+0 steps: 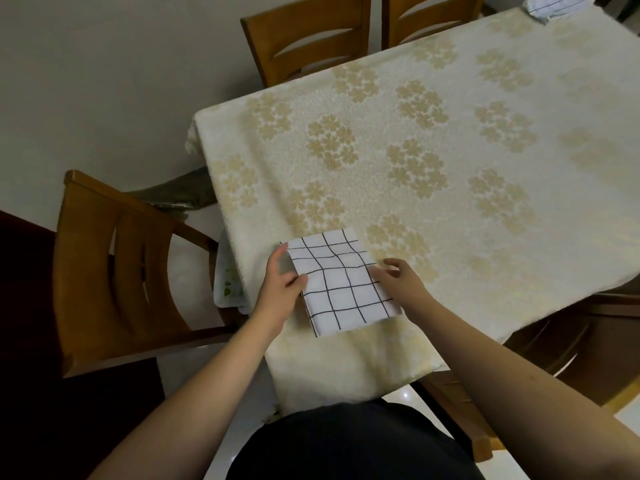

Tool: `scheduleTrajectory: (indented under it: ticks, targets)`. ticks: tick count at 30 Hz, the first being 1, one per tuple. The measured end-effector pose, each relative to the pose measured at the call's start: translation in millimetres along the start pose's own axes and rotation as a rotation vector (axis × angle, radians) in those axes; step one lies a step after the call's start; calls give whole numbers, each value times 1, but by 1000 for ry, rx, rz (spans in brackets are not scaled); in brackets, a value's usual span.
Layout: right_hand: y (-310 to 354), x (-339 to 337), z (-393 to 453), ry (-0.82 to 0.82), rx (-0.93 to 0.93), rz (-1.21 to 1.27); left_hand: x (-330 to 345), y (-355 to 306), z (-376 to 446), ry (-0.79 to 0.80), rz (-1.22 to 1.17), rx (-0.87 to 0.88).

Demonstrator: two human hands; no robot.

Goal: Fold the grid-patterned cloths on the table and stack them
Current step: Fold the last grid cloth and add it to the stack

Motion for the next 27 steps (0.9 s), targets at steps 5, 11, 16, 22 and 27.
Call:
scheduleTrajectory:
  ticks: [5,11,16,22,27]
  targets:
    - [6,2,-15,276,-9,78,-3,-27,-6,131,-38,69]
    - [6,11,-17,331,-53,359,-14,-21,-4,60,48,53]
    - [7,8,-21,374,-165,137,-20,-12,-3,94,115,44]
    - [14,3,-25,140,-335,-124,-25,-20,3,96,363,116]
    - [33,-2,-28,-113,-638,-318,-26,-53,11,41,814,447]
Point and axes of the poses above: each hand's wrist, its own z-axis towards the middle knuckle, its own x-axis out of the palm, y = z × x, the point moved 2 cm from there along z, towards the middle knuckle, and after that the axes turned 7 degrees about x, right-handed, at the moved point
